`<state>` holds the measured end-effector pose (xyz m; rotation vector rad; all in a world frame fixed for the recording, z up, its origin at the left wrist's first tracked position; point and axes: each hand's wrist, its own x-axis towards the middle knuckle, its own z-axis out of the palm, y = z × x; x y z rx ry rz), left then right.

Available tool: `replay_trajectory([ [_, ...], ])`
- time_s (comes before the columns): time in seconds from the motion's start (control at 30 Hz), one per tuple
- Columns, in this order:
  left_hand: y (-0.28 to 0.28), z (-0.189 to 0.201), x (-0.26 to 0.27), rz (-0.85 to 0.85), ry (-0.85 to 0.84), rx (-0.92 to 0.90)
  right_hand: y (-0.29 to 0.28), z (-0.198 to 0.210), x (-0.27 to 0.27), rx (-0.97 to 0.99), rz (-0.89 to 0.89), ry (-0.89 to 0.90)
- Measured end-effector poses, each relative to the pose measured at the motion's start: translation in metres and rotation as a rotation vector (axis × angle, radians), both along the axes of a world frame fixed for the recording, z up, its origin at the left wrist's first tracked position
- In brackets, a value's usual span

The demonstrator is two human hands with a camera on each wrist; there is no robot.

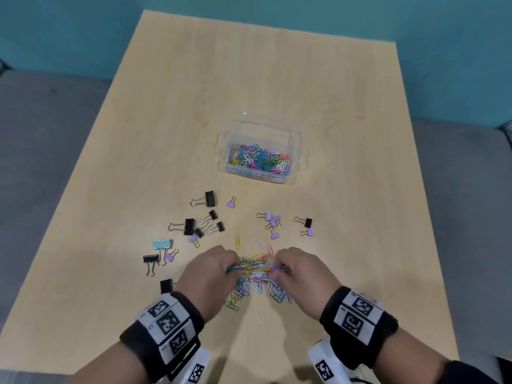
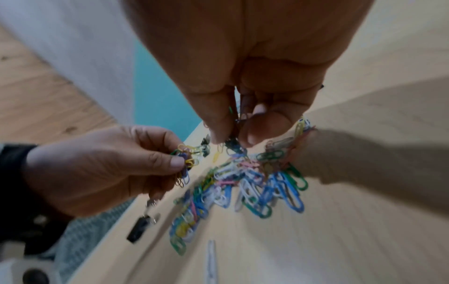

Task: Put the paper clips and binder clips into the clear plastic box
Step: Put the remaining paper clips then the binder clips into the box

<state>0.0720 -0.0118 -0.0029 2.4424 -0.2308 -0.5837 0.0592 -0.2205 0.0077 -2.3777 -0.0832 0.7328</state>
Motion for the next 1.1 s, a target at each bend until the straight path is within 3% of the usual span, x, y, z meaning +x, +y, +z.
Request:
replay_trajectory([
  [0.17, 0.006, 0.024, 0.022, 0.155, 0.157, -0.279, -0.009, 0.014, 0.019, 0.348, -0.271, 0.193],
  [0.3, 0.000, 0.037, 0.071, 0.266, 0.176, -0.451, -0.013, 0.031, 0.065, 0.453, -0.398, 0.159],
  [0.47, -0.017, 0.042, 0.158, 0.300, -0.040, -0.336, -0.016, 0.035, 0.145, 0.347, -0.425, -0.084],
  [0.57, -0.033, 0.044, 0.193, 0.185, -0.175, -0.168, -0.012, 0.034, 0.184, 0.191, -0.357, -0.181],
  [0.67, -0.045, 0.041, 0.203, 0.079, -0.203, -0.024, -0.005, 0.037, 0.200, 0.078, -0.261, -0.183],
  [0.77, -0.038, 0.035, 0.189, 0.034, -0.255, 0.047, -0.010, 0.042, 0.183, -0.143, -0.136, -0.258],
  [0.87, -0.017, 0.033, 0.145, 0.057, -0.335, -0.054, -0.019, 0.038, 0.131, -0.122, -0.103, -0.364],
  [0.97, -0.001, 0.022, 0.076, -0.065, -0.270, -0.064, -0.020, 0.019, 0.065, -0.196, 0.113, -0.265],
  [1.1, 0.003, -0.010, 0.012, -0.273, -0.225, 0.144, -0.002, -0.006, 0.005, -0.238, 0.333, -0.293],
])
